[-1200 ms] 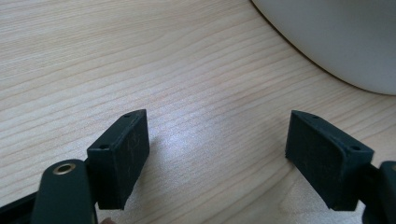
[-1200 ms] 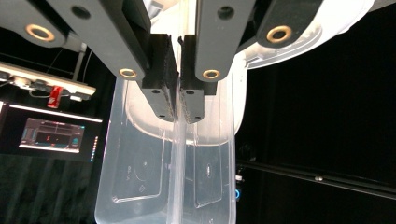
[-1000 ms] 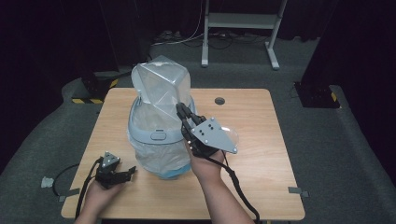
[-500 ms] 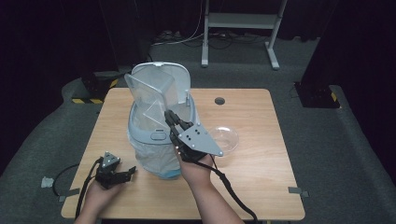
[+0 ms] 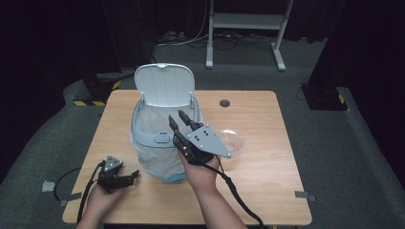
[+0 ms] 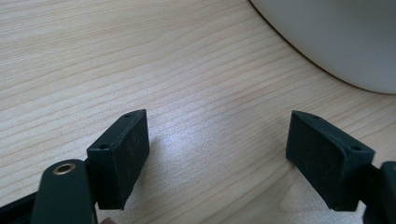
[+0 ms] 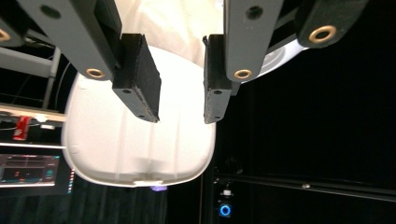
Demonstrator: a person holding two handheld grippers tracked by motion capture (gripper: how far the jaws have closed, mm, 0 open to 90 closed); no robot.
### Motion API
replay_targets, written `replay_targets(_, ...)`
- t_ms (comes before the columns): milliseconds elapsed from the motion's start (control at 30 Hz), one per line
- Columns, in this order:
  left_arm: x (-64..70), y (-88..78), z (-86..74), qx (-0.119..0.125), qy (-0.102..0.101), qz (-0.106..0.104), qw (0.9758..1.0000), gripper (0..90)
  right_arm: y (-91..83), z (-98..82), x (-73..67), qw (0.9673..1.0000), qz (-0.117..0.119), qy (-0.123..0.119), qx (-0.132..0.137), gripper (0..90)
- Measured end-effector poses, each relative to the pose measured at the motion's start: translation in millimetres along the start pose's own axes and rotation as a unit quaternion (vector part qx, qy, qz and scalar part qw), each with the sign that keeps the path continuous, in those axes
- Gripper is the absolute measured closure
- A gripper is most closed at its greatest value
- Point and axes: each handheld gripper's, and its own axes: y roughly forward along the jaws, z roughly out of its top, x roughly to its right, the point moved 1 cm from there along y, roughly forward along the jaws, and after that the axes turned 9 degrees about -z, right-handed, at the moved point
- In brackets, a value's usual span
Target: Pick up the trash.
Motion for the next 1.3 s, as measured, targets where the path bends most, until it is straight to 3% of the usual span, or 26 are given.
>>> replay_targets(233, 0.1, 0.0, 0.0, 0.000, 0.000, 0.000, 1.0000, 21.5, -7.0, -3.0, 12.8, 0.9999, -0.015, -0.005, -0.002, 67.2)
replay_targets(733, 0.2, 0.4, 0.3, 0.000, 0.001, 0.001, 1.0000, 21.4, -36.1, -21.1, 48.2, 0.9970, -0.054, -0.038, -0.040, 66.4)
replay_targets(967, 0.3, 0.4, 0.3, 0.000, 0.001, 0.001, 1.0000, 21.4, -50.4, -45.0, 66.3, 0.9941, -0.074, -0.034, -0.071, 66.0)
replay_targets(1300, 0.5, 0.4, 0.3, 0.000, -0.001, 0.002, 1.0000, 21.4, -53.7, -75.8, 77.3, 0.9899, -0.088, -0.031, -0.107, 65.6)
